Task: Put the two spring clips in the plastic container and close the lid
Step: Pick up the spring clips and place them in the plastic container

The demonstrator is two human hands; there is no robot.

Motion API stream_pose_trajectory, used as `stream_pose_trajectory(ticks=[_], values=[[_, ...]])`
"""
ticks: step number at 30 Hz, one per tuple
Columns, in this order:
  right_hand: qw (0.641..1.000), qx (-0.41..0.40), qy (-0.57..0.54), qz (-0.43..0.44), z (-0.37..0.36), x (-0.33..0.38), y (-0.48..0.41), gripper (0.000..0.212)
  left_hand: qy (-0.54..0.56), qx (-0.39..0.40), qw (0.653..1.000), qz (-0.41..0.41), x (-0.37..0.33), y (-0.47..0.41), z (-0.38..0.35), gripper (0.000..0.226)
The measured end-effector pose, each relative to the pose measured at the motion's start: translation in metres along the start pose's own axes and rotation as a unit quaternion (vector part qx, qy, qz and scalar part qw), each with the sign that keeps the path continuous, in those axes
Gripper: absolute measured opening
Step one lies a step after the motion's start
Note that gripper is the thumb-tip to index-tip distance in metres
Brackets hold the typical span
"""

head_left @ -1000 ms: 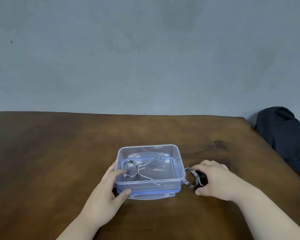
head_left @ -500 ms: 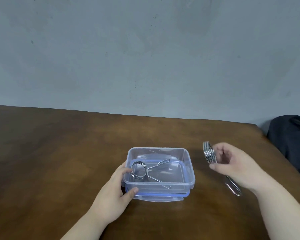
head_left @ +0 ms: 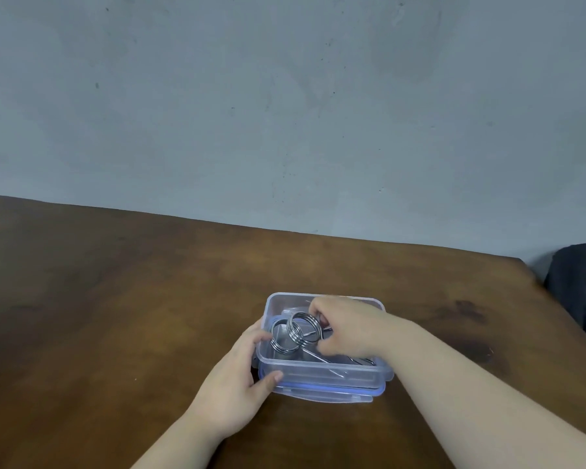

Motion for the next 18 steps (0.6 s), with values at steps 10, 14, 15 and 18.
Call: stream_pose_trajectory(ticks=[10, 14, 15, 18], values=[[0.999, -0.002, 0.034, -0.008, -0.015, -0.012, -0.007, 0.043, -0.023, 0.003, 1.0, 0.011, 0.001, -0.001, -0.001, 0.049], [1.0, -0.014, 0.024, -0.015, -0.014, -0.015, -0.006, 0.045, -0.026, 0.001, 1.0, 0.013, 0.001, -0.001, -0.001, 0.052], [1.0, -0.016, 0.022, -0.01, -0.015, -0.015, -0.006, 0.043, -0.027, 0.002, 1.0, 0.012, 0.001, -0.001, -0.001, 0.052], [0.999, -0.047, 0.003, -0.004, -0.006, -0.017, 0.001, 0.03, -0.018, -0.001, 1.0, 0.006, -0.001, -0.001, 0.0, 0.057]])
Point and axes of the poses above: each hand's wrist, its own y-axis away from the middle knuckle, its own z-axis out of the back of the hand, x = y × z, the point moved 8 cm from there along -y, towards the middle knuckle, and after that the axes turned 4 degrees about y, right-handed, at the moved point
